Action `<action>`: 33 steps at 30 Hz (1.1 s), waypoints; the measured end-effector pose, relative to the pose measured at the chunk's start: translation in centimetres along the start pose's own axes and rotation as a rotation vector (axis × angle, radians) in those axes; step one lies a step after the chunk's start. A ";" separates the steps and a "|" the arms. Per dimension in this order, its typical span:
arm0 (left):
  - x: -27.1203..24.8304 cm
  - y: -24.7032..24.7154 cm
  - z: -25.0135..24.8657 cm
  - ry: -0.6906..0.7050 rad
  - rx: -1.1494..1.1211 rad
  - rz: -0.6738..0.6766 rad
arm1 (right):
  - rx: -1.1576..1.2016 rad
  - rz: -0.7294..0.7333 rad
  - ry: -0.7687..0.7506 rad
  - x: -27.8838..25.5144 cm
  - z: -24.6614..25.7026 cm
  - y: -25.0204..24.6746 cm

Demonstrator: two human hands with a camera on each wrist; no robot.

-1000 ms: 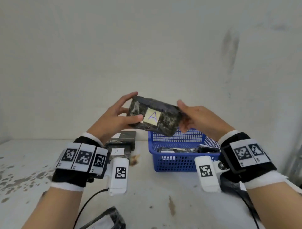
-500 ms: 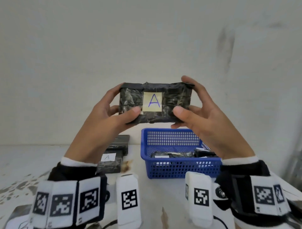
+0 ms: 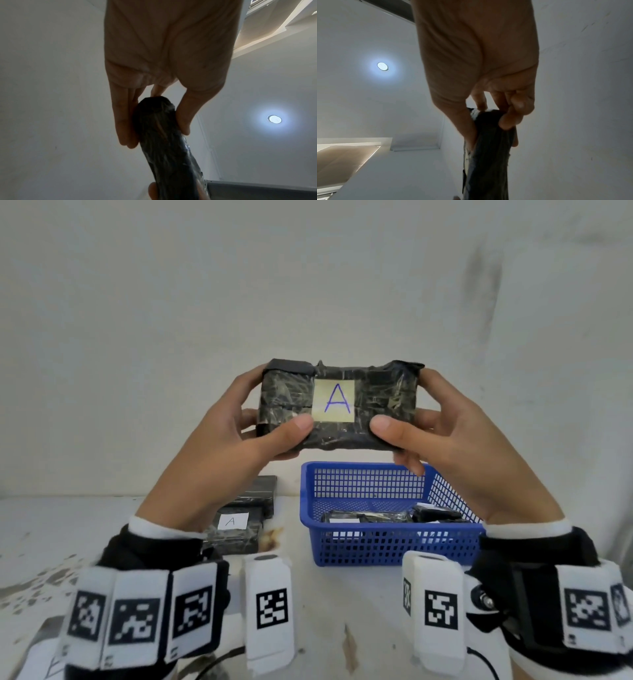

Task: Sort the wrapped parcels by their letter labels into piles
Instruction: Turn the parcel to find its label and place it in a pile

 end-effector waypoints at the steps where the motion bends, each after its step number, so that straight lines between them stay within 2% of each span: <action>1: 0.0 0.1 0.0 0.001 0.012 0.005 | -0.001 -0.008 0.002 0.0 0.1 0.0; 8: -0.1 1.7 -0.3 0.026 0.040 0.039 | -0.003 -0.010 -0.009 -0.3 0.8 0.3; 26: -0.3 2.4 -0.8 0.099 0.148 -0.040 | -0.076 -0.042 -0.025 -0.5 1.3 1.1; 30: -0.1 2.4 -0.4 0.042 0.028 -0.034 | -0.037 -0.025 -0.036 -0.6 1.5 0.6; 33: 0.0 2.0 0.0 -0.012 0.043 -0.039 | -0.041 -0.026 -0.047 -0.8 1.7 0.5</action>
Point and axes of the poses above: each hand's wrist, its own x-axis towards the middle knuckle, its own y-axis out of the palm, z = x × y, the point moved 5 cm from there along x, towards the middle knuckle, and after that the axes turned 6 degrees about x, right-handed, at the moved point
